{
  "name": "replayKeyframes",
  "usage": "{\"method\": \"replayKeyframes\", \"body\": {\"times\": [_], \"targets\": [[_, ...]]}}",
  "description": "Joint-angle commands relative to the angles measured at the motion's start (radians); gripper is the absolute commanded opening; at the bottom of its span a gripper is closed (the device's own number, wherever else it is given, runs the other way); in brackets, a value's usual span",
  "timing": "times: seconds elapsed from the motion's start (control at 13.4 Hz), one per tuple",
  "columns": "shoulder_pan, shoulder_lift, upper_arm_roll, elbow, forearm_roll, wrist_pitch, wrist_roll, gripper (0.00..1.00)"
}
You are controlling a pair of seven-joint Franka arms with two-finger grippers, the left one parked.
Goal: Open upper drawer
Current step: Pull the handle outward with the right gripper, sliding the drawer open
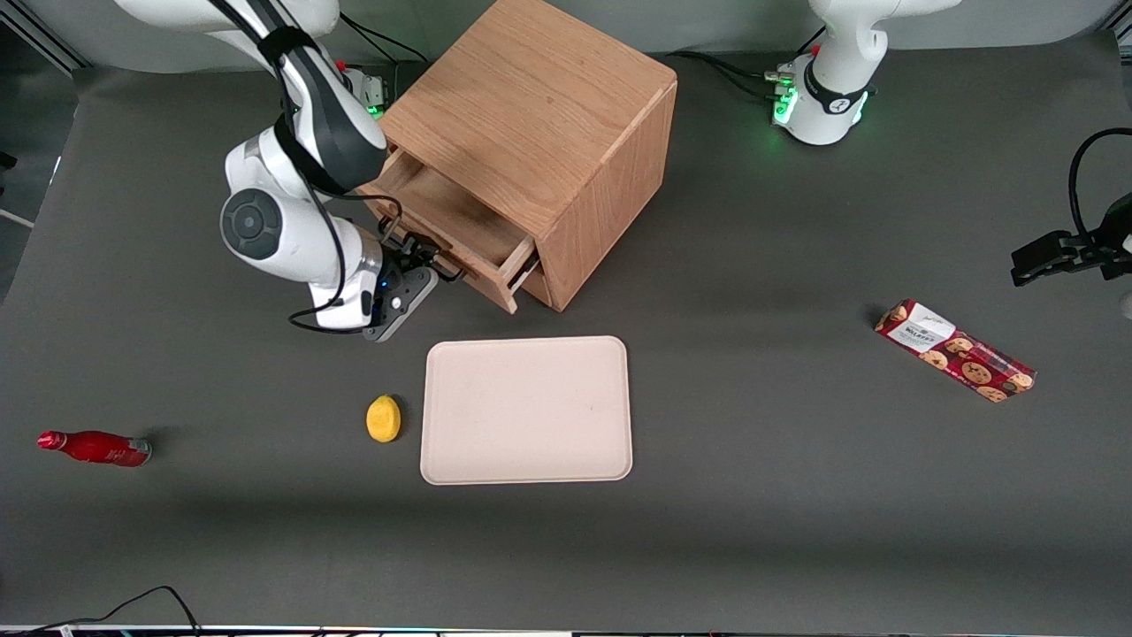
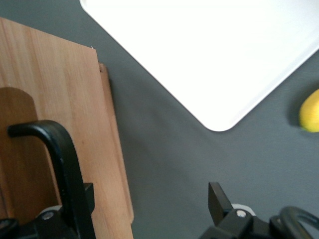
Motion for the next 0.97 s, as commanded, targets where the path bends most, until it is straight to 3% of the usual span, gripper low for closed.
{"method": "replayKeyframes", "body": {"times": [0.0, 0.9], "targets": [[0.009, 0.073, -0.022, 0.040, -0.062, 0.037, -0.012, 1.00], [0.014, 0.139, -0.153, 0.147, -0.076, 0.035, -0.125, 1.00]]}}
